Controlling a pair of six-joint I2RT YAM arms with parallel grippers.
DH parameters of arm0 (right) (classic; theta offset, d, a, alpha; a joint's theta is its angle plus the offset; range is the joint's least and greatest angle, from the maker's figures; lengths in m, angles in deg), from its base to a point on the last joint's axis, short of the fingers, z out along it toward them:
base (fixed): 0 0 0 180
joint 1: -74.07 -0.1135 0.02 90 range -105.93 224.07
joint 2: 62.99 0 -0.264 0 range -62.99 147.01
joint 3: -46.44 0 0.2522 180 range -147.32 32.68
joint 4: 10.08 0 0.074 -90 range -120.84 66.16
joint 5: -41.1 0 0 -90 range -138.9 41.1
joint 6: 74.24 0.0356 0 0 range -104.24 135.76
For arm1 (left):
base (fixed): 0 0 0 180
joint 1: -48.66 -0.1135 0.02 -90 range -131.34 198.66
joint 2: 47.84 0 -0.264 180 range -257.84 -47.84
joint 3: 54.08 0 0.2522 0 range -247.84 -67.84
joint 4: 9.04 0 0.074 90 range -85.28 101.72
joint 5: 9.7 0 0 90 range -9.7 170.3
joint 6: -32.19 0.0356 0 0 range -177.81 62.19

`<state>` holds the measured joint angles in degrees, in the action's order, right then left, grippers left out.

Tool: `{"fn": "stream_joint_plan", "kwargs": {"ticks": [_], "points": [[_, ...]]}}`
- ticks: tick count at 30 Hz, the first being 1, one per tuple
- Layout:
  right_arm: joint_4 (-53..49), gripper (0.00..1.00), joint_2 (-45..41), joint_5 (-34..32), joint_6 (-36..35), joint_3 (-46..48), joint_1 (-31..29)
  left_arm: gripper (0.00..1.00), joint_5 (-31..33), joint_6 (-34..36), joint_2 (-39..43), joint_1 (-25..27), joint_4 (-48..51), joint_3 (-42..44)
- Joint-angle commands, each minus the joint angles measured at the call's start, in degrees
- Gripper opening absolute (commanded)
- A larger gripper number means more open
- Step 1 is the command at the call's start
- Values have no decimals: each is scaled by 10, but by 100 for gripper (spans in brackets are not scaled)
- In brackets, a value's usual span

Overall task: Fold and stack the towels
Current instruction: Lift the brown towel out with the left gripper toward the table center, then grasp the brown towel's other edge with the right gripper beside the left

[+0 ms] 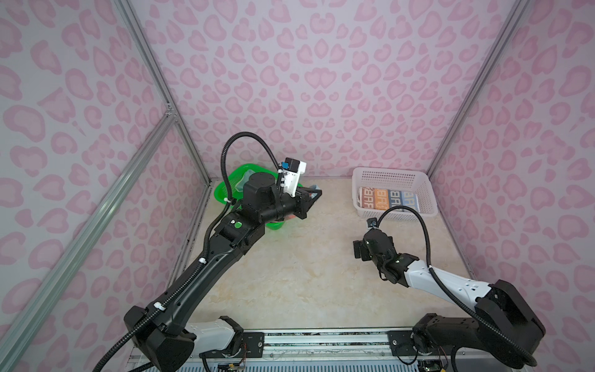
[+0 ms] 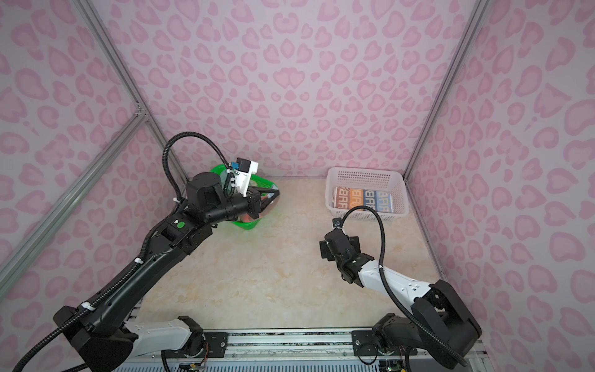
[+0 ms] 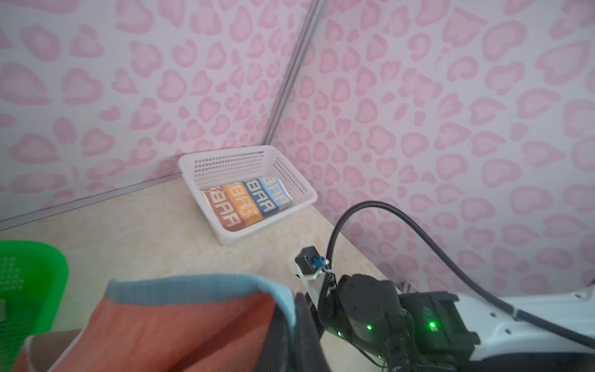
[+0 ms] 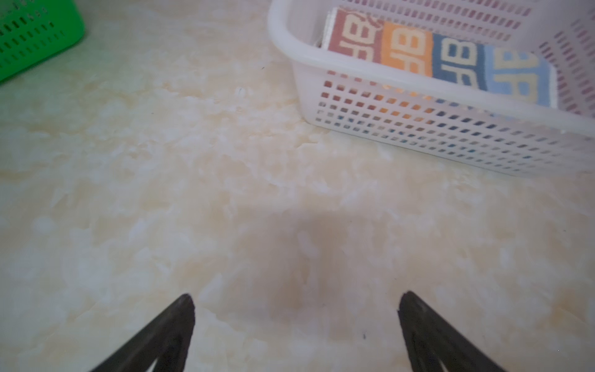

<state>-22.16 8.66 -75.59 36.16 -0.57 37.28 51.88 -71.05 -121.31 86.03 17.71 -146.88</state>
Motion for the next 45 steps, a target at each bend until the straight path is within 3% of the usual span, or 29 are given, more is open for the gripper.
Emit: {"fn": "stream_joint_plan", "kwargs": {"ticks": [1, 4, 12, 23, 31, 38, 45], "points": [[33, 98, -41, 20, 23, 27, 28, 2, -19, 19, -20, 37, -22, -8], [42, 99, -94, 68, 13, 60, 60, 2, -29, 19, -57, 79, -21, -25], [-39, 90, -216, 71, -36, 86, 97, 2, -57, 25, -188, 159, 12, -103], [-61, 80, -254, 131, -108, 83, 115, 2, -74, 33, -262, 196, 63, -131], [-51, 71, -172, 263, -200, 45, 111, 2, 119, 69, -193, 191, 84, 34], [-21, 73, -114, 291, -268, 33, 65, 2, 290, 70, -151, 184, 77, 165], [-63, 79, -37, 274, -338, -23, 18, 2, 333, 63, -155, 184, 59, 243]]}}
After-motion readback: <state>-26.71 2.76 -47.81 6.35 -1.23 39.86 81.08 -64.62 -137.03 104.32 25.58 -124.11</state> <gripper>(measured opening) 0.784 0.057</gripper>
